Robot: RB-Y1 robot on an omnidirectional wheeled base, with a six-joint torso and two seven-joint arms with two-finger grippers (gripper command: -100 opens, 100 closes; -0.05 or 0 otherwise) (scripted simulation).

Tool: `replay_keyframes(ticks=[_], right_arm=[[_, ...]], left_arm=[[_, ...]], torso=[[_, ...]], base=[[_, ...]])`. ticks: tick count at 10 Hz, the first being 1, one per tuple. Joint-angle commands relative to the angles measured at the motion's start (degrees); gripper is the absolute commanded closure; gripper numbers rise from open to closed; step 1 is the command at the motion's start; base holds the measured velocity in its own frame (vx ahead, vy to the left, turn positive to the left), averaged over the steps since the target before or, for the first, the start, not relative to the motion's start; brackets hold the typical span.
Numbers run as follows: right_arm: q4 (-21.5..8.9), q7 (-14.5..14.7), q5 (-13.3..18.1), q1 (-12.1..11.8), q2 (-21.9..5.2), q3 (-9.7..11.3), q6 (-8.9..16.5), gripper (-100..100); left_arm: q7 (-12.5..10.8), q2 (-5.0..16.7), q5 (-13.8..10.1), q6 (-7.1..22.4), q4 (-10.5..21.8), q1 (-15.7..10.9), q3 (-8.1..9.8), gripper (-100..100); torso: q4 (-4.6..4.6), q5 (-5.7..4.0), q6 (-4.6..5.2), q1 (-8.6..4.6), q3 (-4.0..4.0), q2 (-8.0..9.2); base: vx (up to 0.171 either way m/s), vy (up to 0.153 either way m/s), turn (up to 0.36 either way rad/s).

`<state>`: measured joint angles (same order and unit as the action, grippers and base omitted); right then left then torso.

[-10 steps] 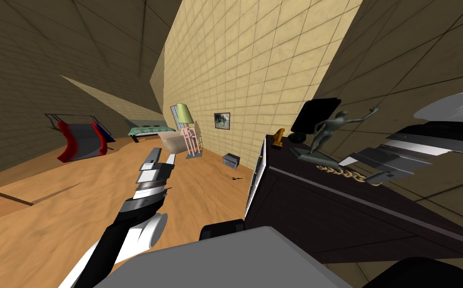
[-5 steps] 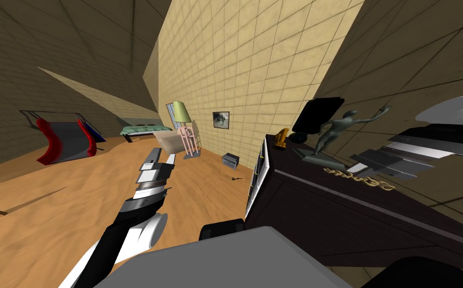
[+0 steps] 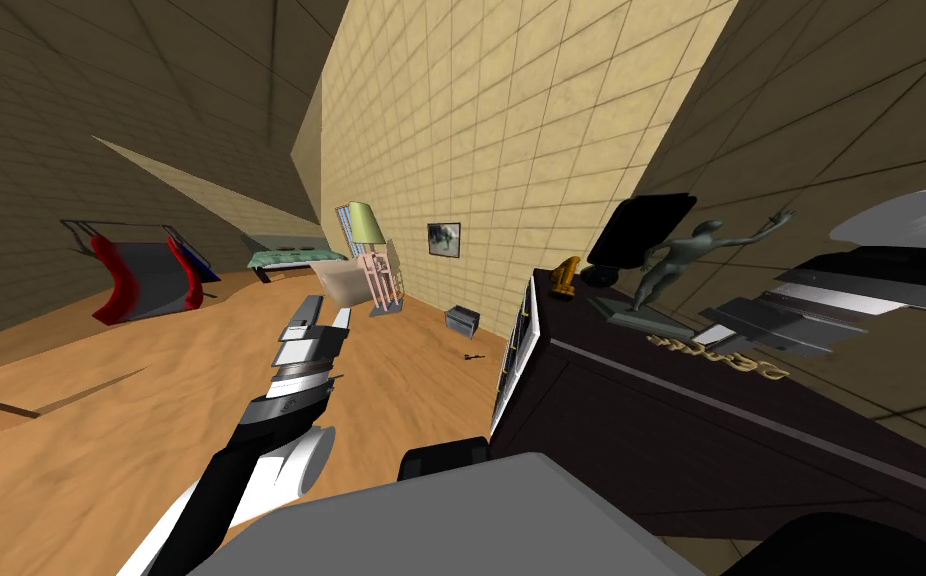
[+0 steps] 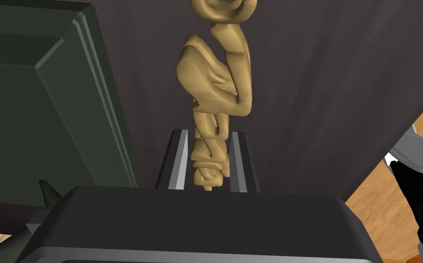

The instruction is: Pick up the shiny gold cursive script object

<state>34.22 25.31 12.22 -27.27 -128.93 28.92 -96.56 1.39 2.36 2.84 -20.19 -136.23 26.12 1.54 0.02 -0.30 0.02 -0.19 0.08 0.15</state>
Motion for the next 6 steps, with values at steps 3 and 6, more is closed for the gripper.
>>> replay_keyframes(ticks=[3,6], right_arm=[[1.2,-4.0,0.6,2.1,-1.4,0.4,-0.3,100],[1.8,-4.9,0.7,2.8,-1.9,0.7,-0.2,0]], left_arm=[[0.0,0.0,0.0,0.0,0.0,0.0,0.00,0],[0.0,0.0,0.0,0.0,0.0,0.0,0.01,0]], torso=[[0.08,-0.04,0.08,-0.12,0.17,0.27],[0.07,-0.07,0.18,-0.11,0.11,0.12]], base=[[-0.121,-0.065,0.139],[-0.046,-0.039,0.047]])
